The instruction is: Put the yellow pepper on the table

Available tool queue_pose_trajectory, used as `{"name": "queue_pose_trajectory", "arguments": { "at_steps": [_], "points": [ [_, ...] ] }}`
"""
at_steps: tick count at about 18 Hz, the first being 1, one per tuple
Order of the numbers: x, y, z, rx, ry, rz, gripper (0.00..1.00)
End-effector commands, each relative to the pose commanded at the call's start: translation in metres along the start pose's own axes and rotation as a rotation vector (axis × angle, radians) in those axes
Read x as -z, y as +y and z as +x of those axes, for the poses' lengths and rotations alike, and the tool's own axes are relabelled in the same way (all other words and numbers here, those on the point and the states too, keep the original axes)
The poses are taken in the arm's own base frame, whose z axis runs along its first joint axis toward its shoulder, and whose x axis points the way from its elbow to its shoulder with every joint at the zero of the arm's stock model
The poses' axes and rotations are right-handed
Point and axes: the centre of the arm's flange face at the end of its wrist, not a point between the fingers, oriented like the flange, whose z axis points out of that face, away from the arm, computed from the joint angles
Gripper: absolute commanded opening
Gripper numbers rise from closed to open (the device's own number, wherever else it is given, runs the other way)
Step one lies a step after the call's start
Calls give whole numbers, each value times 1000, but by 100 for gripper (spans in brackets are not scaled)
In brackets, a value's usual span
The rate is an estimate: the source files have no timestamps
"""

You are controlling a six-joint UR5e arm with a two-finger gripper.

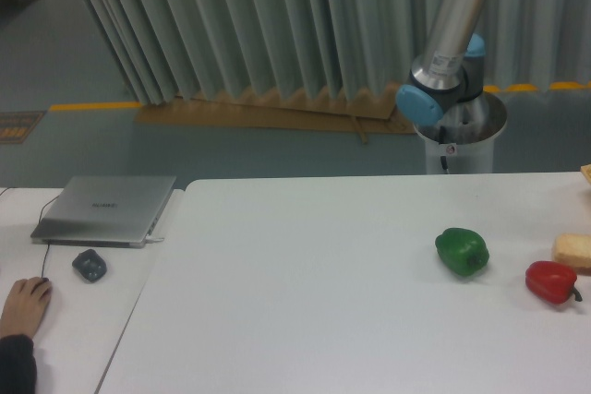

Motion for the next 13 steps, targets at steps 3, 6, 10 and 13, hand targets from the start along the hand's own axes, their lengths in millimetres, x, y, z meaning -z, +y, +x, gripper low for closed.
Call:
{"name": "queue_pose_trajectory", "arguments": {
  "at_steps": [3,6,10,13],
  "points": [
    [-11,-3,-1,-4,12,-5,100],
    [-14,-4,0,-11,16,-7,99],
    [-15,-10,14,-31,24,-10,64],
    [-16,-12,18,-32,28,-13,52]
  ]
}}
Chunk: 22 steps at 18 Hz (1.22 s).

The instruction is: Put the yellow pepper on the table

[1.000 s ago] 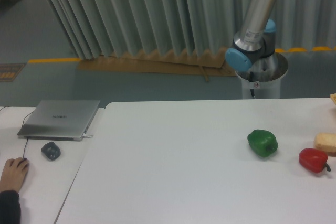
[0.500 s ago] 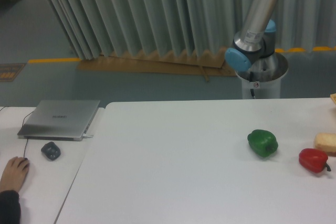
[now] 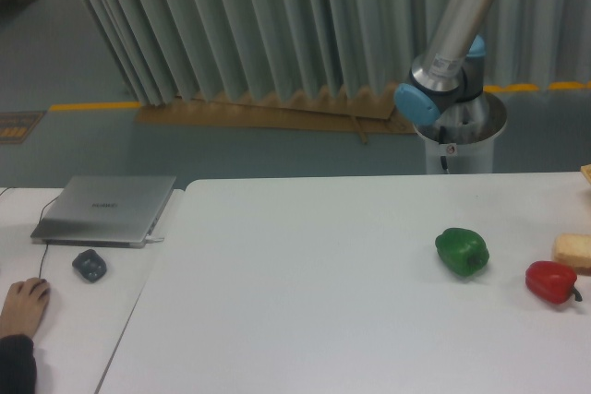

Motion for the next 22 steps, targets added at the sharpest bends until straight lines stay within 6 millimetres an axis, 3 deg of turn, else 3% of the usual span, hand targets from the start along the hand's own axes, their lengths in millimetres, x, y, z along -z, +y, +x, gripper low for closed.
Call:
{"name": "queue_pose_trajectory", "arguments": {
  "at_steps": [7,12,18,22],
  "points": [
    [8,-4,0,9,-10,6,49],
    [50,-22,18,-18,-45,38,49],
    [114,-52,80,-106,-9,39,47],
    [147,-77,144,-209,-21,24,45]
  ]
}}
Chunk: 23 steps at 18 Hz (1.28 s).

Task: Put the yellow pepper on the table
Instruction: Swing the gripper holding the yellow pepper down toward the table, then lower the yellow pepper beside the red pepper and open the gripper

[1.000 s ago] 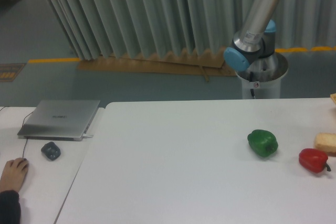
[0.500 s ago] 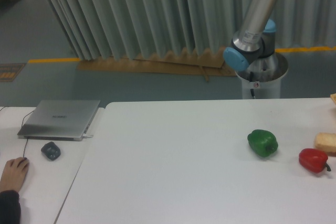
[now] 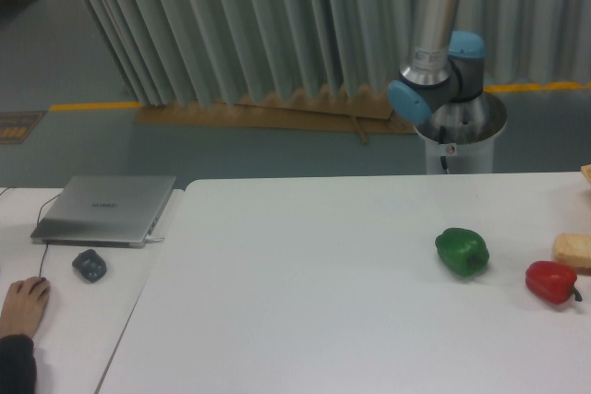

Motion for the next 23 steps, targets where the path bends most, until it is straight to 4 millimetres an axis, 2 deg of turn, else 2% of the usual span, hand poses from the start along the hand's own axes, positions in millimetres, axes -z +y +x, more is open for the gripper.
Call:
{"name": "queue_pose_trajectory", "arguments": {
  "at_steps": [3,5,6,9,13,16,20,23],
  "points": [
    [5,-39,55,-114,-44,-58,45],
    [0,-63,92,-155,-70,-96,45],
    [-7,-77,113,-178,-76,-114,45],
    [-30,-108,158,-196,-95,-163,45],
    [-56,-141,213,-216,-102,-161,45],
    [-86,-165,262,-244,-156,-208,45],
    [-129,-178,291,-287,-173,-249,45],
    [-148,-178,295,-308,-204,-289,45]
  ]
}}
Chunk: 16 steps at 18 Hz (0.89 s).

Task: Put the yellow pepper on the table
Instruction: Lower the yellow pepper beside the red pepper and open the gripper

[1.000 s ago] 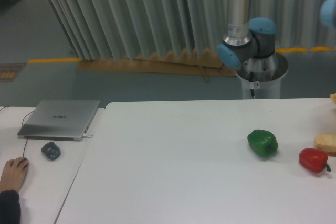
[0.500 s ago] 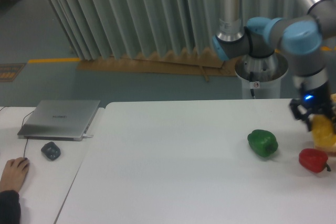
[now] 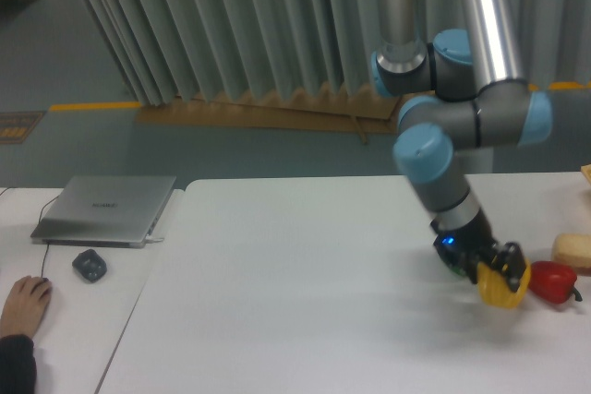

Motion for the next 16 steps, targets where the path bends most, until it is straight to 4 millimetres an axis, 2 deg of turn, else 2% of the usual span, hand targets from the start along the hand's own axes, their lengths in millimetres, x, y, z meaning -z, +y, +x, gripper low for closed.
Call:
{"name": "queue_pose_trajectory", "arguments": {
  "at_steps": [4,5,6,7,9,13,16],
  "points": [
    [1,0,0,-12,-2,0,45],
    [-1,1,0,-12,1,-2,49],
    [2,0,-1,-10,-2,3,60],
    [4,0,-3,-7,-5,6,78],
    [11,1,-7,-2,-11,18,100],
    [48,9,-25,30,-15,96,100],
    [68,20,-41,66,25,170,100]
  ]
}}
